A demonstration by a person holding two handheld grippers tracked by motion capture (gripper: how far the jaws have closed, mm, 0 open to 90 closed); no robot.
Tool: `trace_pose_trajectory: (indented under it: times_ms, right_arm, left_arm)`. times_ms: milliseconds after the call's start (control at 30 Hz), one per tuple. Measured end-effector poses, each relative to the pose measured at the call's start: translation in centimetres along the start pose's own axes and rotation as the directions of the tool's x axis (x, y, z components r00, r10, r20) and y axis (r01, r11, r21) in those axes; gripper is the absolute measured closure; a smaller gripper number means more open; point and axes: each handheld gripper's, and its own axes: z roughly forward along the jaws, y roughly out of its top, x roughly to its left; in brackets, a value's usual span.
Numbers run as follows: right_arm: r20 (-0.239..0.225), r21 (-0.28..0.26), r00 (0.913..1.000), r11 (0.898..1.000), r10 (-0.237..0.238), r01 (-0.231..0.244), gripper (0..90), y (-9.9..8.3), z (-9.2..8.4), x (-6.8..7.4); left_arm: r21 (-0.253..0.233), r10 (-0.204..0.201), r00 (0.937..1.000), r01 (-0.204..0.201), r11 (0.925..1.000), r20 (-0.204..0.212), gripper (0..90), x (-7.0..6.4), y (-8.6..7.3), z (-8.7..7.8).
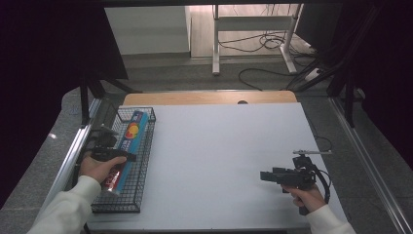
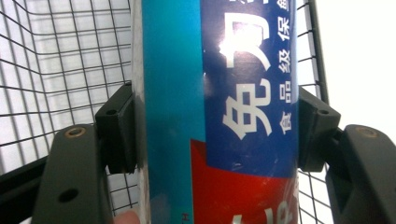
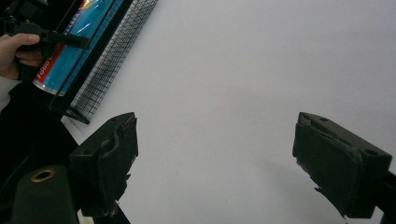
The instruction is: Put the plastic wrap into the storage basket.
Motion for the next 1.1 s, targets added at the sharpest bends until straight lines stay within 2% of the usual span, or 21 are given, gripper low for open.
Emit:
trace_pose_trajectory:
  times_ms: [167, 333, 433, 533, 600, 667, 733, 767, 933, 1033, 1100]
  right_arm:
    - [-0.004, 0.004, 1.0000, 1.000, -0.001, 0.001, 14.8, -0.1, 0.1, -0.1]
    - [-0.005, 0.009, 1.0000, 1.000, -0.006, 0.006, 14.8, -0.2, 0.2, -0.2]
    - [-0.006, 0.013, 1.0000, 1.000, -0.008, 0.008, 14.8, -0.2, 0.2, -0.1]
    - [-0.005, 0.013, 1.0000, 1.000, -0.006, 0.006, 14.8, -0.2, 0.2, -0.1]
    - [-0.005, 0.012, 1.0000, 1.000, -0.005, 0.005, 14.8, -0.2, 0.2, -0.1]
    - [-0.004, 0.016, 1.0000, 1.000, -0.008, 0.008, 14.8, -0.3, 0.1, -0.1]
    - [-0.005, 0.014, 1.0000, 1.000, -0.008, 0.008, 14.8, -0.3, 0.2, -0.1]
    - [-0.004, 0.015, 1.0000, 1.000, -0.008, 0.008, 14.8, -0.3, 0.2, -0.1]
    - [-0.005, 0.007, 1.0000, 1.000, -0.004, 0.005, 14.8, -0.4, -0.1, -0.1]
    - [-0.003, 0.003, 1.0000, 1.000, -0.003, 0.003, 14.8, -0.4, -0.2, -0.2]
    - [-0.004, -0.001, 1.0000, 1.000, -0.006, 0.006, 14.8, -0.4, -0.2, -0.1]
  left_arm:
    - [0.025, -0.030, 0.9992, 0.030, 0.9992, -0.027, 31.7, 0.2, 0.5, 1.0]
    - [0.062, -0.043, 0.9971, 0.047, 0.9970, -0.063, 31.7, 0.4, 0.6, 2.1]
    - [0.079, -0.047, 0.9958, 0.053, 0.9955, -0.079, 31.7, 0.5, 0.5, 2.8]
    - [0.073, -0.042, 0.9955, 0.049, 0.9962, -0.085, 31.6, 0.5, 0.4, 2.8]
    - [0.078, -0.037, 0.9940, 0.045, 0.9959, -0.103, 31.3, 0.5, 0.3, 3.0]
    - [0.069, -0.057, 0.9950, 0.062, 0.9957, -0.083, 21.7, 0.6, 0.3, 2.7]
    - [0.032, -0.078, 0.9958, 0.080, 0.9963, -0.047, 19.9, 0.3, 0.4, 2.0]
    - [0.016, -0.078, 0.9960, 0.079, 0.9967, -0.042, 15.7, 0.1, 0.4, 1.7]
    - [-0.022, -0.054, 0.9986, 0.054, 0.9983, 0.001, 11.3, -0.3, -0.2, 0.5]
    - [-0.079, -0.025, 0.9996, 0.026, 0.9965, 0.012, 11.2, -0.8, -0.8, -0.5]
    - [-0.135, -0.003, 0.9996, 0.007, 0.9909, 0.028, 11.3, -1.0, -1.4, -1.4]
